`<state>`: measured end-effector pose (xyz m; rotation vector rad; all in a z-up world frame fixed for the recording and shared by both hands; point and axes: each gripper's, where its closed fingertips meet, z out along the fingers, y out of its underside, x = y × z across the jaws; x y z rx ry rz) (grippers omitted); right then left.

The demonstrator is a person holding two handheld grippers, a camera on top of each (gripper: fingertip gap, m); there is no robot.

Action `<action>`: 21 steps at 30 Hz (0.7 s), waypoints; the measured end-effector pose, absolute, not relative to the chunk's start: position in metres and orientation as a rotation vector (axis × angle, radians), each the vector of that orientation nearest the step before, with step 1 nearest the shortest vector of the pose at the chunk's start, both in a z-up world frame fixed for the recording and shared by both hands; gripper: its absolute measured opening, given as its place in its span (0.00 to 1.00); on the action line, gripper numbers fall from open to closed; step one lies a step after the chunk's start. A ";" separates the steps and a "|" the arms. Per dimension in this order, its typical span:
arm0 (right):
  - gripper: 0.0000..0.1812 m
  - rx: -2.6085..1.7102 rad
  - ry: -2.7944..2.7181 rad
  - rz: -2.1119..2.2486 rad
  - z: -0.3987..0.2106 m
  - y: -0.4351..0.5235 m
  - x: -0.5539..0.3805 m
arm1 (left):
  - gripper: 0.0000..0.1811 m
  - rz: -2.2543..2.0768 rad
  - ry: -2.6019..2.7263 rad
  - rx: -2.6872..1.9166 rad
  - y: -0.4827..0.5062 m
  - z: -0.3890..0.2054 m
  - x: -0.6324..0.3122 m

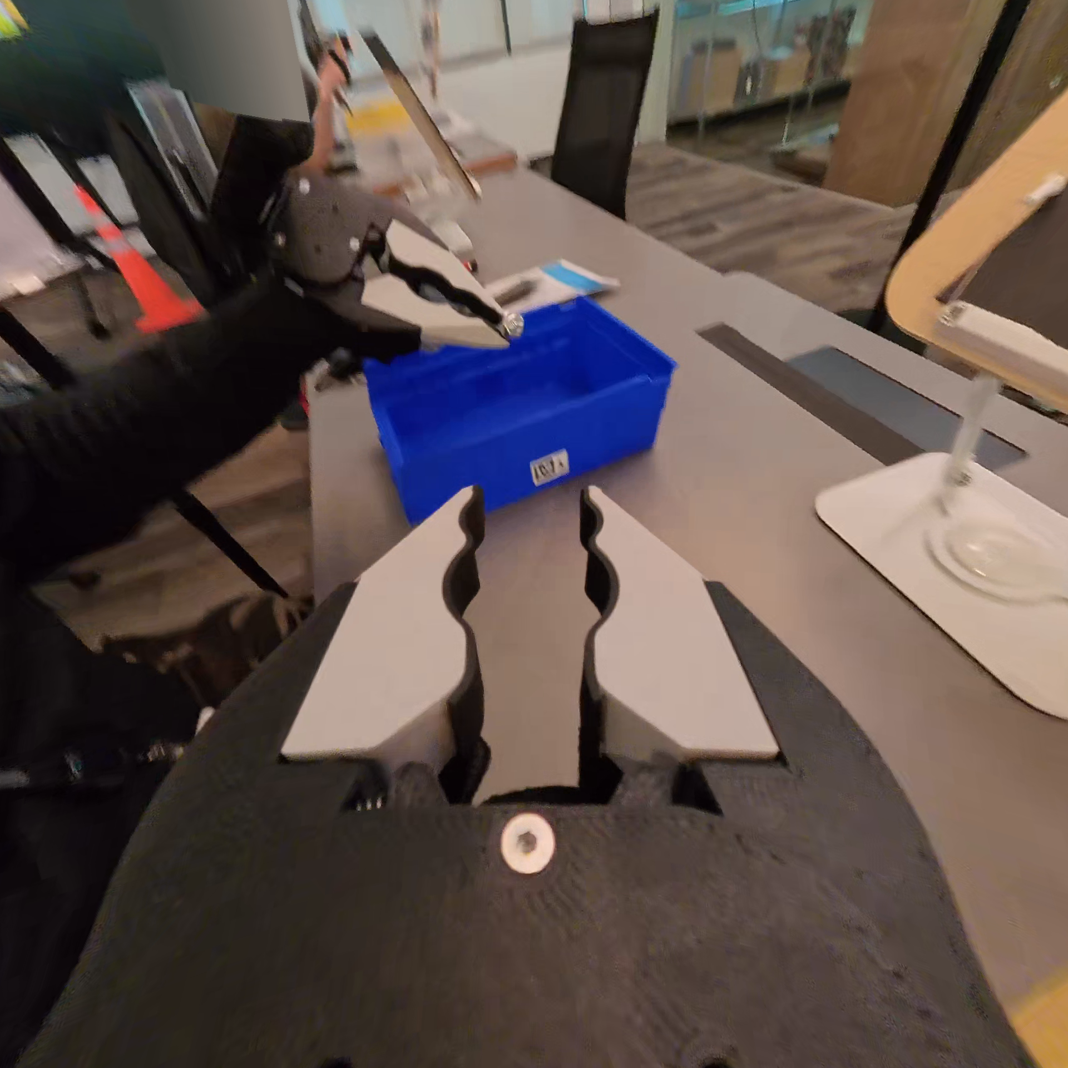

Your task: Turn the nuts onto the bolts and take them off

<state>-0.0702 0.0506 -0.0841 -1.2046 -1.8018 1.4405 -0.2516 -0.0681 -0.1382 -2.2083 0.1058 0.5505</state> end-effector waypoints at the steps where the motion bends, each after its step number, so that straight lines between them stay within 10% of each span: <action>1: 0.18 -1.197 -1.772 1.493 -0.080 0.043 -0.075 | 0.04 0.552 0.149 -2.123 -0.058 -0.123 -0.237; 21: 0.10 -1.264 -1.760 1.651 -0.116 0.000 -0.105 | 0.04 0.729 0.615 -1.932 0.012 -0.129 -0.103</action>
